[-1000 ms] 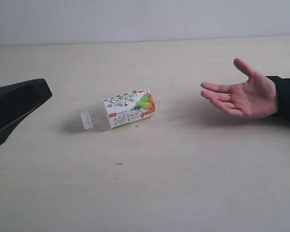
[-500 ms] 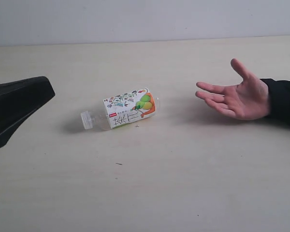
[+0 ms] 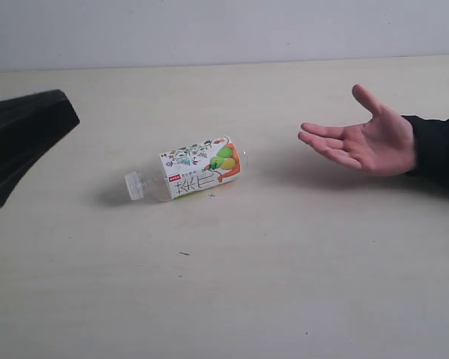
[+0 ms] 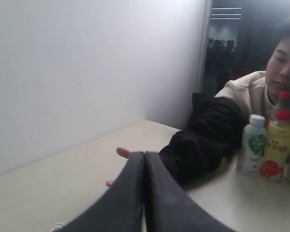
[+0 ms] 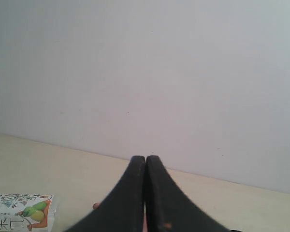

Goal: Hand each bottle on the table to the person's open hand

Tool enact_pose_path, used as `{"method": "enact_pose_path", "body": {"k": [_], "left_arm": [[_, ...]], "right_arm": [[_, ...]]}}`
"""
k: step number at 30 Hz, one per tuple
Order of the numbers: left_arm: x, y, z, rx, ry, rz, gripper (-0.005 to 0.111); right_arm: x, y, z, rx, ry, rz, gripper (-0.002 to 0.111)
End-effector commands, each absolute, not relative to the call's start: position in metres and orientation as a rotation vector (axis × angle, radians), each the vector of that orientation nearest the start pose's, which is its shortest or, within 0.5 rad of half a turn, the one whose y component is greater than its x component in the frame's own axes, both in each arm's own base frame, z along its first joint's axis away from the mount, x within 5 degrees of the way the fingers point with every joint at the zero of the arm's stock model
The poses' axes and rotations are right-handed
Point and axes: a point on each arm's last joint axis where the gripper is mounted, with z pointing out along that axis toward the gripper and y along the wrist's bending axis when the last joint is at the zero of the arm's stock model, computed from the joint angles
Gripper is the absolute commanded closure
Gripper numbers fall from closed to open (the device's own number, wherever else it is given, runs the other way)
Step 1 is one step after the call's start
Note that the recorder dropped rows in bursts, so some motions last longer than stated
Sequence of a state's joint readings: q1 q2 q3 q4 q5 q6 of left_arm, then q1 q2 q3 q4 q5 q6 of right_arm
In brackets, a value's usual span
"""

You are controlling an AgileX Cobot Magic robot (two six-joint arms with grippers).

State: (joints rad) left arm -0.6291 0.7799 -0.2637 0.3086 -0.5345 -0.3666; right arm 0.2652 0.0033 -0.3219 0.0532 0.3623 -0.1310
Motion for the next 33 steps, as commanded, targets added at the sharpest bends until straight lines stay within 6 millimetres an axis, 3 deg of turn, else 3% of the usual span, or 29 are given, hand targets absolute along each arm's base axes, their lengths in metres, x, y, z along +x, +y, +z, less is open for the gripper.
{"method": "enact_pose_path", "body": {"k": [1, 4, 8, 11, 16, 19, 23, 26, 33], "left_arm": [[0.139, -0.105, 0.294, 0.415, 1.615, -0.645, 0.107], [0.155, -0.113, 0.316, 0.443, 1.675, -0.569, 0.107], [0.168, -0.122, 0.345, 0.449, 1.625, -0.557, 0.107], [0.184, -0.125, 0.351, 0.476, 1.723, -0.463, 0.107], [0.214, -0.133, 0.326, 0.507, 1.861, -0.369, 0.107], [0.221, -0.137, 0.311, 0.552, 1.924, -0.322, 0.107], [0.222, -0.137, 0.312, 0.593, 1.903, -0.289, 0.107], [0.223, -0.138, 0.312, 0.594, 1.902, -0.29, 0.107], [0.226, -0.14, 0.306, 0.618, 1.916, -0.269, 0.107]], "right_arm": [[0.029, 0.009, 0.285, -0.275, 1.499, 0.157, 0.108], [0.029, 0.009, 0.285, -0.275, 1.499, 0.157, 0.108], [0.029, 0.009, 0.285, -0.275, 1.501, 0.157, 0.108], [0.029, 0.009, 0.285, -0.276, 1.501, 0.154, 0.108], [0.03, 0.01, 0.283, -0.273, 1.493, 0.157, 0.108], [0.036, 0.011, 0.267, -0.279, 1.543, 0.157, 0.108], [0.044, 0.013, 0.236, -0.297, 1.645, 0.152, 0.108], [0.046, 0.014, 0.223, -0.304, 1.684, 0.151, 0.108], [0.048, 0.014, 0.216, -0.308, 1.705, 0.15, 0.108]]}}
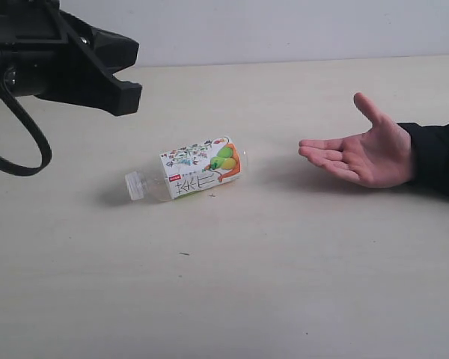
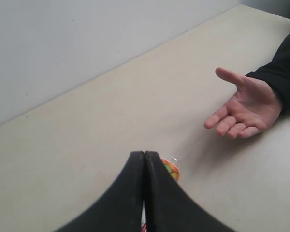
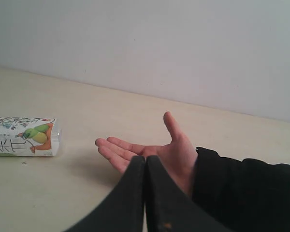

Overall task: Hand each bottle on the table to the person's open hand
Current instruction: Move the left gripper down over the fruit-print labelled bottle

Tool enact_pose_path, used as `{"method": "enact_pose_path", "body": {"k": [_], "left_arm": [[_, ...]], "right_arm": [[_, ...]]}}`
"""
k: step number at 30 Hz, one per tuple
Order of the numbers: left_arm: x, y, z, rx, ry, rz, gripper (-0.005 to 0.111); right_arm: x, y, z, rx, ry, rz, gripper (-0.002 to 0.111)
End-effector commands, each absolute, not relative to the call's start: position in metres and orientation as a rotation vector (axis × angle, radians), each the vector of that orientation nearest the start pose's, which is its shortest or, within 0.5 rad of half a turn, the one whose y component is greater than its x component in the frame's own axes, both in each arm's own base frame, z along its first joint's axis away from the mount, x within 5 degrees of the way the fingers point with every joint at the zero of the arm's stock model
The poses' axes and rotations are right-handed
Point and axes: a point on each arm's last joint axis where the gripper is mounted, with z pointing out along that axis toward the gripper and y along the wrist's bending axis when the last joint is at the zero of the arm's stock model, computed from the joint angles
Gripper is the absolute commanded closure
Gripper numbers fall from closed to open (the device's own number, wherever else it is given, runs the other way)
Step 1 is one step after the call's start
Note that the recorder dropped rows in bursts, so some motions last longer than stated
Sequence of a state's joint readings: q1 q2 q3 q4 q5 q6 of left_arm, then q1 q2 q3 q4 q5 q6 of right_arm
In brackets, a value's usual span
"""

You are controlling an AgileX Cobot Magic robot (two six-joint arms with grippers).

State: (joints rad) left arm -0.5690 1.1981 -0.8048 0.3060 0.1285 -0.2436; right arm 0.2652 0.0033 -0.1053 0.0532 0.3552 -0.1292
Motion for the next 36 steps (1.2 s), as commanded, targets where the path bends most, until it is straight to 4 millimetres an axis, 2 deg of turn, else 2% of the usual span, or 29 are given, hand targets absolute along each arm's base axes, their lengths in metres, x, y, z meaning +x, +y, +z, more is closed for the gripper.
{"method": "enact_pose_path", "body": {"k": [1, 6, 9, 13, 17, 21, 24, 29, 36], "left_arm": [[0.228, -0.141, 0.303, 0.637, 1.921, -0.254, 0.107], [0.248, -0.143, 0.282, 0.704, 1.984, -0.162, 0.107], [0.272, -0.142, 0.271, 0.681, 2.092, -0.092, 0.107], [0.299, -0.144, 0.266, 0.771, 2.231, 0.079, 0.107], [0.315, -0.15, 0.266, 0.921, 2.346, 0.187, 0.107], [0.322, -0.162, 0.273, 1.144, 2.446, 0.138, 0.107], [0.329, -0.173, 0.285, 1.252, 2.429, 0.066, 0.107], [0.349, -0.191, 0.293, 1.208, 2.405, -0.051, 0.107], [0.377, -0.2, 0.278, 1.155, 2.346, -0.074, 0.107]], "right_arm": [[0.048, 0.014, 0.216, -0.308, 1.705, 0.148, 0.108], [0.048, 0.014, 0.216, -0.31, 1.705, 0.146, 0.108], [0.048, 0.014, 0.216, -0.31, 1.705, 0.146, 0.108], [0.048, 0.014, 0.216, -0.31, 1.705, 0.146, 0.108], [0.047, 0.014, 0.216, -0.307, 1.705, 0.15, 0.108], [0.047, 0.014, 0.216, -0.307, 1.705, 0.15, 0.108], [0.047, 0.014, 0.216, -0.307, 1.705, 0.15, 0.108], [0.047, 0.014, 0.216, -0.307, 1.705, 0.15, 0.108], [0.048, 0.014, 0.216, -0.31, 1.705, 0.146, 0.108]]}}
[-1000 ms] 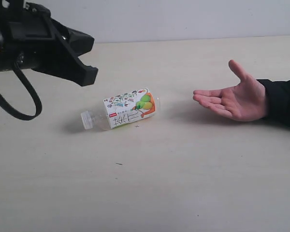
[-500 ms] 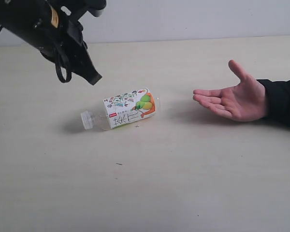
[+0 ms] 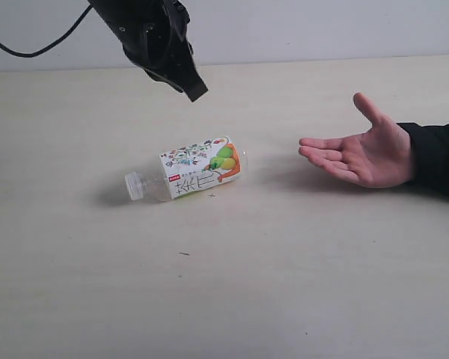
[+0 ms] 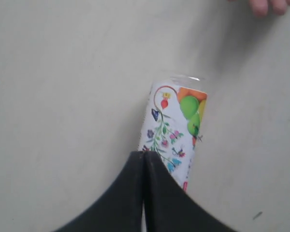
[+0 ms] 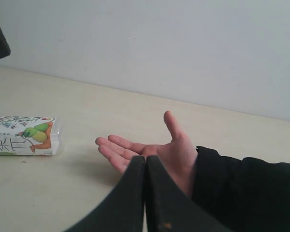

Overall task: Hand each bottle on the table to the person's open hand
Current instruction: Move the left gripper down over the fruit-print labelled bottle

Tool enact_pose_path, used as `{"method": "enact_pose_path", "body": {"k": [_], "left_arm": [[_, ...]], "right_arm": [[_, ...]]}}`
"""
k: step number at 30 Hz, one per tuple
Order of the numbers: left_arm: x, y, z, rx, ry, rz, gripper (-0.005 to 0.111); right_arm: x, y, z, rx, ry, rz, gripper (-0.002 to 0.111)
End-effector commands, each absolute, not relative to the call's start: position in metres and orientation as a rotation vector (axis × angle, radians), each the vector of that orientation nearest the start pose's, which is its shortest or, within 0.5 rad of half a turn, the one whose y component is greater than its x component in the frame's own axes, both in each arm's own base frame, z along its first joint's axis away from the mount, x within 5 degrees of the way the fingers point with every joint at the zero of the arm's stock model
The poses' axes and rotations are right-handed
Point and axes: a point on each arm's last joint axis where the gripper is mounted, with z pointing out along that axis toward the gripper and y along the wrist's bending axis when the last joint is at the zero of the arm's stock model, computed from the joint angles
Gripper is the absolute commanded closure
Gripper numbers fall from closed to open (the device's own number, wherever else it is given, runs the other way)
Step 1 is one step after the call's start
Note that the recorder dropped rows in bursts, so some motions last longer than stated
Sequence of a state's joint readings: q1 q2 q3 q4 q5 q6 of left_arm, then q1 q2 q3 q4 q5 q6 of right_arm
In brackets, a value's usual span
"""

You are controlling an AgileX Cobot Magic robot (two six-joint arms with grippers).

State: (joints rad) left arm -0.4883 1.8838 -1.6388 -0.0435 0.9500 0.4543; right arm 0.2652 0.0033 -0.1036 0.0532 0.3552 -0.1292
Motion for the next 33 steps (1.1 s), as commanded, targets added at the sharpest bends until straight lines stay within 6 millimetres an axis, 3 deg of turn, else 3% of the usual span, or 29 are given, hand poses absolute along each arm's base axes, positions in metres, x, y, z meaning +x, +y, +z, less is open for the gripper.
{"method": "enact_pose_path", "body": {"k": [1, 9, 16, 22, 25, 30, 33], "left_arm": [[0.378, -0.201, 0.279, 1.144, 2.328, -0.076, 0.107], [0.38, -0.2, 0.28, 1.154, 2.333, -0.062, 0.107], [0.386, -0.202, 0.247, 1.352, 2.607, -0.039, 0.107], [0.393, -0.206, 0.232, 1.375, 2.636, -0.039, 0.104], [0.394, -0.206, 0.229, 1.387, 2.638, -0.038, 0.086], [0.395, -0.206, 0.224, 1.392, 2.647, -0.038, 0.037], [0.396, -0.208, 0.219, 1.401, 2.654, -0.039, 0.033]], "right_arm": [[0.048, 0.014, 0.216, -0.31, 1.705, 0.146, 0.108], [0.048, 0.014, 0.216, -0.31, 1.705, 0.146, 0.108], [0.048, 0.014, 0.216, -0.308, 1.705, 0.148, 0.108], [0.048, 0.014, 0.216, -0.308, 1.705, 0.148, 0.108], [0.048, 0.014, 0.216, -0.308, 1.705, 0.148, 0.108], [0.048, 0.014, 0.216, -0.313, 1.704, 0.139, 0.108], [0.048, 0.014, 0.216, -0.313, 1.704, 0.139, 0.108]]}}
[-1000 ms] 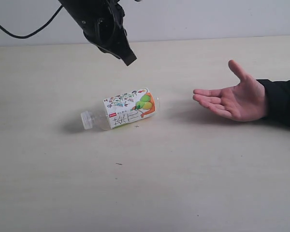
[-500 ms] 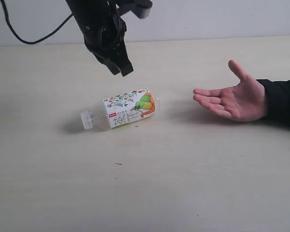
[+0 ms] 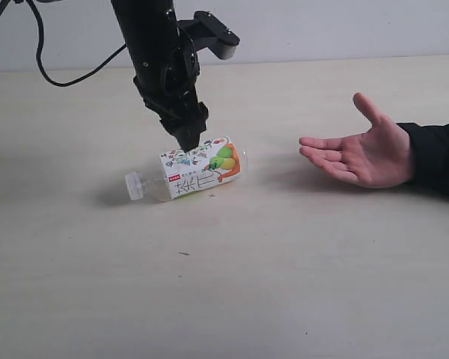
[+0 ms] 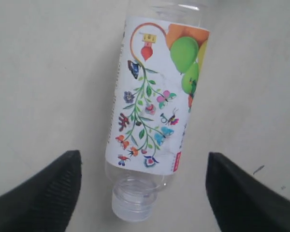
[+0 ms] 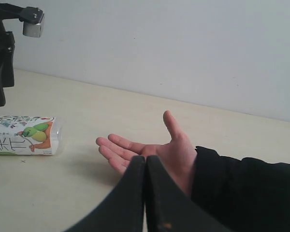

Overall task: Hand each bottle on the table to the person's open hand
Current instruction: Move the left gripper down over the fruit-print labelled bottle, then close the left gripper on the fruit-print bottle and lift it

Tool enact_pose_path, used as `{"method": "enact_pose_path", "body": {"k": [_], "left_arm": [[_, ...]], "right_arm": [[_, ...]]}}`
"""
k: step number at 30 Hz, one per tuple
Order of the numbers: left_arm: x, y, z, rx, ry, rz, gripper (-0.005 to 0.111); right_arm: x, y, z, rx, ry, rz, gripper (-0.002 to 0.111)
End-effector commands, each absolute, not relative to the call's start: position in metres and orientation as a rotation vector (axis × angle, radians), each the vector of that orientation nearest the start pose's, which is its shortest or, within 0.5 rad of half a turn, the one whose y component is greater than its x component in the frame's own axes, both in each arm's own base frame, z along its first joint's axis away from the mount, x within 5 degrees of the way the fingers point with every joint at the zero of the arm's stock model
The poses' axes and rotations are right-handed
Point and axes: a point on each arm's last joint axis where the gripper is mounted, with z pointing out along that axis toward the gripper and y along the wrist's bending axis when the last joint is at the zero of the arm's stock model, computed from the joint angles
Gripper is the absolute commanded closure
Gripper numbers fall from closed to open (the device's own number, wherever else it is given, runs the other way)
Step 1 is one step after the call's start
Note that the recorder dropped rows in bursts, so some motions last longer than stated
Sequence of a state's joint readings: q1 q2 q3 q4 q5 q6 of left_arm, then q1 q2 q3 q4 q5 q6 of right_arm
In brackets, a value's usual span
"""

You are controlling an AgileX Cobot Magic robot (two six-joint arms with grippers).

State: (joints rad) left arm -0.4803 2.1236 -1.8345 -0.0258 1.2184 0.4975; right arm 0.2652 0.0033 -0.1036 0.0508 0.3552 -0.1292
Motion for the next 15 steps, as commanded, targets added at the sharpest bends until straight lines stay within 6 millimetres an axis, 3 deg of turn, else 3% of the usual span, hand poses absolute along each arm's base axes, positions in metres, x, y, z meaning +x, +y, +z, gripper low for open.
{"method": "enact_pose_path", "body": {"k": [1, 15], "left_arm": [[0.396, -0.208, 0.217, 1.403, 2.659, -0.039, 0.033], [0.404, -0.21, 0.186, 1.628, 2.575, 0.002, 0.033]], "right_arm": [[0.048, 0.014, 0.216, -0.313, 1.704, 0.139, 0.108], [0.048, 0.014, 0.216, -0.31, 1.705, 0.145, 0.108]]}}
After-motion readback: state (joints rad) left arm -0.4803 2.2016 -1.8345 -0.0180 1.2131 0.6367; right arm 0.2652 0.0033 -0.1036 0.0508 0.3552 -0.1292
